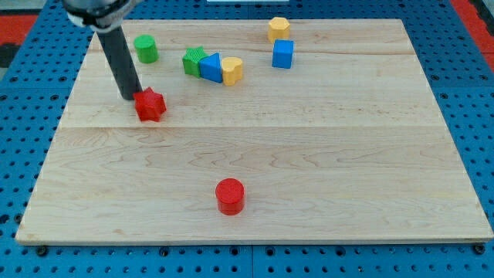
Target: Move the red star to the left of the red circle
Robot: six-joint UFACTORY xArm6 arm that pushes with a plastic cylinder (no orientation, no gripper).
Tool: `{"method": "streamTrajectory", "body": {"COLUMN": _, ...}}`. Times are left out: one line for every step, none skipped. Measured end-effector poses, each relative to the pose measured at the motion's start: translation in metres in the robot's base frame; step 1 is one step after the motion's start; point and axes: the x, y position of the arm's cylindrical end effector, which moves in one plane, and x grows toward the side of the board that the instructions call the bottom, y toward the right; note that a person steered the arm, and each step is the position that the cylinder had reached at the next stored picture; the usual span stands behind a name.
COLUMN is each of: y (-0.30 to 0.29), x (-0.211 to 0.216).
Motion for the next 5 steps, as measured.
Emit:
{"method": "streamTrajectory", "body": {"y": 0.054, "x": 0.036}}
{"method": "streamTrajectory", "body": {"y": 0.081, "x": 0.048}}
{"method": "streamTrajectory", "body": {"y": 0.071, "x": 0.020}}
{"method": "streamTrajectory", "body": {"y": 0.069, "x": 0.007}}
{"method": "streamTrajectory", "body": {"y": 0.069, "x": 0.001}}
